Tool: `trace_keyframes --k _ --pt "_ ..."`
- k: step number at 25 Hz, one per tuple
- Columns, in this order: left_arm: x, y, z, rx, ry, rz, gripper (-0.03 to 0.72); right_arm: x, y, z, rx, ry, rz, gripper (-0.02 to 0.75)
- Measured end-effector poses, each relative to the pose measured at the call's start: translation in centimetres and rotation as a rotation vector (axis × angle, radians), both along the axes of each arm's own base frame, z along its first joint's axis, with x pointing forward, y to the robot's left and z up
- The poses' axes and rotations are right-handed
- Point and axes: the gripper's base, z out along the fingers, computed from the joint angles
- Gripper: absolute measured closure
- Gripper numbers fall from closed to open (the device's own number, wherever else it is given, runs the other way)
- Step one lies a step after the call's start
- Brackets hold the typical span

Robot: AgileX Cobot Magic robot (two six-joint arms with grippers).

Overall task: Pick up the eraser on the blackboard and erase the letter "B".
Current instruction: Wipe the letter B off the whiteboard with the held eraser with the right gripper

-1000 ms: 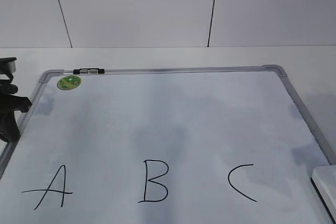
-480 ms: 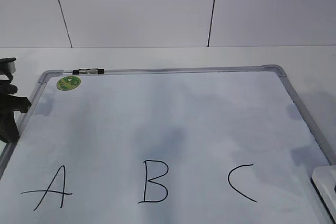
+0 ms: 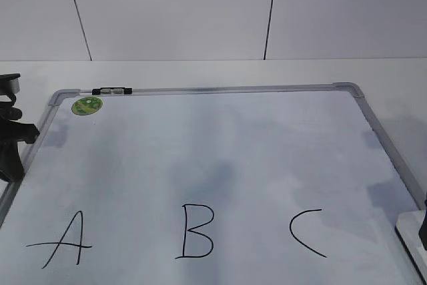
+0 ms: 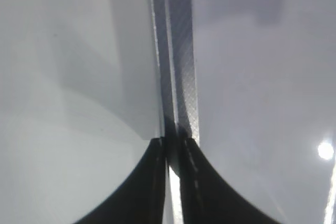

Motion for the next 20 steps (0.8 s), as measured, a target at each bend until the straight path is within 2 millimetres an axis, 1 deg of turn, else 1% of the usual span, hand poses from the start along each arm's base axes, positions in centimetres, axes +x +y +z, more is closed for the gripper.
trace_keyframes --k 3,9,16,20 --pt "0.0 0.0 0.0 0.000 0.002 0.000 0.647 0.2 0.1 -0.3 0.005 0.015 -0.004 0.064" --pt "0.0 0.0 0.0 0.000 0.002 0.000 0.646 0.7 0.2 -2.0 0.010 0.099 -0.010 0.064" --pt "0.0 0.0 0.0 0.000 0.002 0.000 0.645 1.1 0.3 -3.2 0.019 0.156 -0.013 0.067" --pt "0.0 0.0 0.0 0.000 0.002 0.000 0.645 1.1 0.3 -3.5 0.018 0.171 -0.014 0.072"
